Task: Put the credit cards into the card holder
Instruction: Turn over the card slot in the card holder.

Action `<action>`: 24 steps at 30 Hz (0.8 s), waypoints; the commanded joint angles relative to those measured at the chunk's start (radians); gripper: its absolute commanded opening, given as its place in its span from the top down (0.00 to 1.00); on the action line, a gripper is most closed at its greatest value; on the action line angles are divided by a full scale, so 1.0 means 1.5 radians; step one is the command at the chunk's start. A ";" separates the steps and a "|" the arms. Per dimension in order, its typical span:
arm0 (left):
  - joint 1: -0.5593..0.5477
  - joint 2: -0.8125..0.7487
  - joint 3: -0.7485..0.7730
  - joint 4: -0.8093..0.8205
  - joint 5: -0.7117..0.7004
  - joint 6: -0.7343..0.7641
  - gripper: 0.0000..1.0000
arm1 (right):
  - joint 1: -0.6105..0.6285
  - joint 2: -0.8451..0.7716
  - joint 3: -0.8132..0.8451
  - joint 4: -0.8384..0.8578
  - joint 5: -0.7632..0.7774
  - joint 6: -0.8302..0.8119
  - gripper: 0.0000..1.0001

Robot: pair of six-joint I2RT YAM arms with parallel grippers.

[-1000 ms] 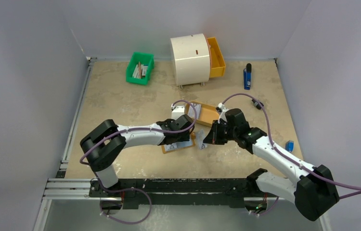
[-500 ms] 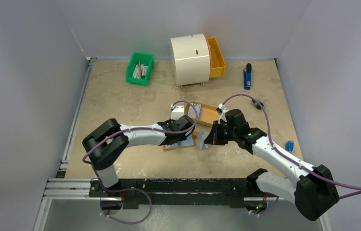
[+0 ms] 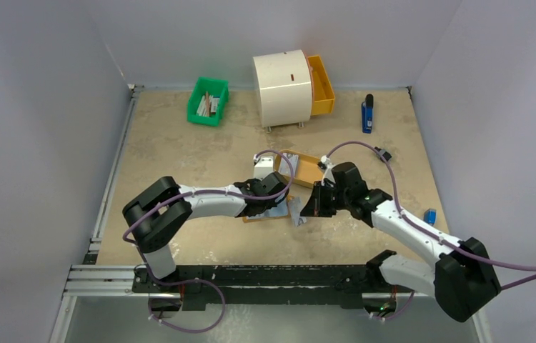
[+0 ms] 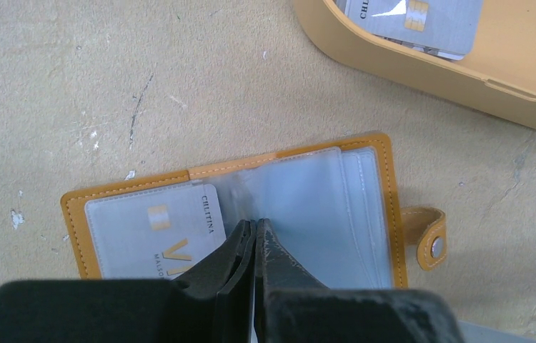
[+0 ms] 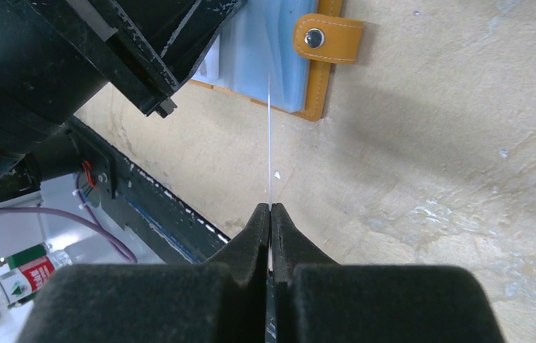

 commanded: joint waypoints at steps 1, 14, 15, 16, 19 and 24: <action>-0.002 0.012 -0.025 -0.014 0.019 0.006 1.00 | 0.005 0.018 0.005 0.041 -0.058 -0.009 1.00; -0.002 0.003 -0.032 -0.010 0.015 0.002 1.00 | 0.008 0.103 0.028 0.064 -0.056 -0.013 1.00; -0.002 0.003 -0.033 -0.010 0.015 0.001 1.00 | 0.008 0.106 0.028 0.068 -0.057 -0.014 1.00; -0.002 0.002 -0.035 -0.009 0.016 0.001 1.00 | 0.008 0.109 0.029 0.071 -0.057 -0.014 1.00; -0.002 0.000 -0.035 -0.008 0.016 0.002 1.00 | 0.008 0.116 0.032 0.078 -0.062 -0.015 1.00; -0.002 -0.001 -0.036 -0.006 0.018 0.001 1.00 | 0.008 0.123 0.033 0.081 -0.063 -0.017 1.00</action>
